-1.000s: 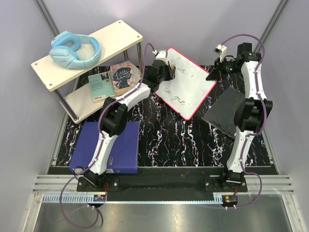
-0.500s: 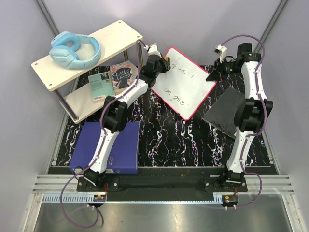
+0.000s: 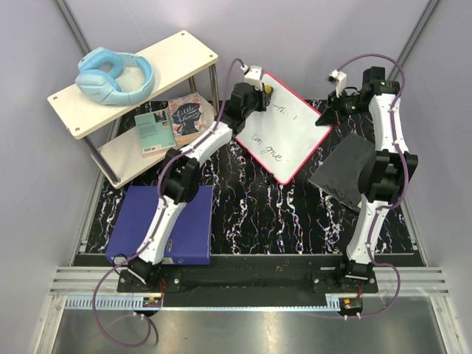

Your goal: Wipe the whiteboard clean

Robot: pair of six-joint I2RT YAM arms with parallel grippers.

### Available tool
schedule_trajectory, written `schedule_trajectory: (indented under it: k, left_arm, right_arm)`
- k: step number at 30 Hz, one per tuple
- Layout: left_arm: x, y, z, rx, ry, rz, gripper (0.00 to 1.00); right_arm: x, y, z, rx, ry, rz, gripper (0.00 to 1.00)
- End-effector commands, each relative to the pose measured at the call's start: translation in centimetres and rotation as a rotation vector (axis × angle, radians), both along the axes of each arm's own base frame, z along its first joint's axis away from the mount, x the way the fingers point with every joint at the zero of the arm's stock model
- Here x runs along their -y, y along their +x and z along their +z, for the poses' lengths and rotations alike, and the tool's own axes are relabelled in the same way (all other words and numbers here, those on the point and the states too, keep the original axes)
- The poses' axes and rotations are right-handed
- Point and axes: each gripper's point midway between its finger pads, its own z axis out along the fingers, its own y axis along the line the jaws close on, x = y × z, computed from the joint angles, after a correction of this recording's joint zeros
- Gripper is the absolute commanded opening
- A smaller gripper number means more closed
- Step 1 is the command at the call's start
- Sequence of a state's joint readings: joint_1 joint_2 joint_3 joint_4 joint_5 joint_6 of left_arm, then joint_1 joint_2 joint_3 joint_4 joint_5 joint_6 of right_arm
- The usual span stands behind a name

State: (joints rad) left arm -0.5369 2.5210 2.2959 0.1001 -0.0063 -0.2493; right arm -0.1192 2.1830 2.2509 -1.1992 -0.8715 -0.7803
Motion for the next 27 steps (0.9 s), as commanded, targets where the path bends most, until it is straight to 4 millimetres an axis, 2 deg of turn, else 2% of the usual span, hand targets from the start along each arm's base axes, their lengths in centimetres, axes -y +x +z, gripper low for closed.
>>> schedule_trajectory:
  k: [1, 3, 4, 7, 10, 13, 15, 17, 18, 20, 21, 23, 24, 25, 26, 27]
  left_arm:
    - [9.0, -7.3, -0.6, 0.052, 0.09, -0.344, 0.0]
    - [9.9, -8.7, -1.1, 0.069, 0.138, -0.401, 0.0]
    - [11.1, -10.3, -1.8, 0.068, 0.159, -0.459, 0.0]
    - [13.4, -13.7, -2.4, 0.13, 0.248, -0.595, 0.0]
    - [15.0, -17.1, -2.3, 0.159, 0.276, -0.703, 0.0]
    - [15.8, -18.6, -1.5, 0.166, 0.261, -0.72, 0.0]
    - [15.4, -17.9, -1.1, 0.154, 0.246, -0.682, 0.0]
    - [14.2, -15.5, -0.7, 0.148, 0.244, -0.554, 0.0]
    - [12.5, -13.2, -0.3, 0.146, 0.246, -0.446, 0.0]
    - [10.9, -10.9, -0.5, 0.106, 0.21, -0.355, 0.0]
    - [8.9, -8.8, 0.0, 0.083, 0.175, -0.273, 0.0]
    - [7.0, -6.9, -0.3, 0.027, 0.1, -0.188, 0.0]
    - [4.9, -5.3, -0.7, -0.016, 0.053, -0.112, 0.0]
    - [3.7, -4.2, 0.0, -0.003, 0.012, -0.061, 0.0]
    - [1.7, -2.8, 0.3, -0.005, -0.025, -0.01, 0.0]
    - [0.4, -2.3, -0.8, -0.044, -0.077, 0.049, 0.0]
  right_arm:
    - [-4.3, -9.9, -1.6, -0.348, 0.0, 0.189, 0.0]
    - [-4.3, -9.9, -1.7, -0.348, -0.002, 0.189, 0.0]
    - [-4.3, -9.9, -1.6, -0.347, -0.003, 0.19, 0.0]
    - [-4.3, -9.9, -1.7, -0.347, -0.006, 0.19, 0.0]
    - [-4.3, -9.8, -1.6, -0.346, -0.007, 0.189, 0.0]
    - [-4.3, -9.7, -1.6, -0.344, -0.003, 0.186, 0.0]
    - [-4.3, -9.6, -1.6, -0.345, -0.001, 0.185, 0.0]
    - [-4.3, -9.5, -1.5, -0.344, -0.003, 0.182, 0.0]
    - [-4.3, -9.5, -1.5, -0.342, -0.005, 0.183, 0.0]
    - [-4.2, -9.6, -1.4, -0.338, -0.008, 0.185, 0.0]
    - [-4.2, -9.7, -1.5, -0.343, -0.009, 0.184, 0.0]
    - [-4.2, -9.8, -1.6, -0.344, -0.011, 0.187, 0.0]
    - [-4.2, -10.0, -1.6, -0.348, -0.011, 0.188, 0.0]
    - [-4.2, -10.0, -1.7, -0.349, -0.009, 0.188, 0.0]
    - [-4.2, -10.0, -1.7, -0.347, -0.01, 0.19, 0.0]
    - [-4.2, -10.0, -1.7, -0.347, -0.01, 0.191, 0.0]
